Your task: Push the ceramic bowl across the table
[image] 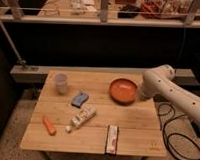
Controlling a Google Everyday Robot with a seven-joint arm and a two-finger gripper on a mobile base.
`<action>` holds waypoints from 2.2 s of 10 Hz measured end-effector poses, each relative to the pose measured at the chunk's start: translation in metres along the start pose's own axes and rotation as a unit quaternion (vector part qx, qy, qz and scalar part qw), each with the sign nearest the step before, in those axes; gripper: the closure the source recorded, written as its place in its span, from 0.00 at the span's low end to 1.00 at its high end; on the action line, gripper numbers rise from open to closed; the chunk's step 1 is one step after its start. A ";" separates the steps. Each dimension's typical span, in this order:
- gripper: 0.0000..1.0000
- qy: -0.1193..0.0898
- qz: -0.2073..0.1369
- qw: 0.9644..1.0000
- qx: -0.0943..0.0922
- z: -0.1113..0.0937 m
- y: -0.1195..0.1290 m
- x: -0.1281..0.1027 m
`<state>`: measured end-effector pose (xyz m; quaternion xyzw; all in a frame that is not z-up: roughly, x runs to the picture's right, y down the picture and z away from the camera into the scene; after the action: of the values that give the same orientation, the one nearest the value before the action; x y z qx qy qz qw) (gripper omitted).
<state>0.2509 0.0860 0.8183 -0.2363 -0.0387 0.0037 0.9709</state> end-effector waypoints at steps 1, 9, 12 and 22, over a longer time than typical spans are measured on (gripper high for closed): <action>0.94 0.001 -0.003 1.000 0.001 0.003 -0.003 0.000; 0.95 0.012 -0.009 1.000 0.000 0.021 -0.022 0.003; 0.95 0.008 -0.018 1.000 -0.005 0.028 -0.025 0.002; 0.95 -0.008 -0.045 0.999 -0.018 0.048 -0.033 -0.019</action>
<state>0.2281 0.0782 0.8743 -0.2515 -0.0574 -0.0385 0.9654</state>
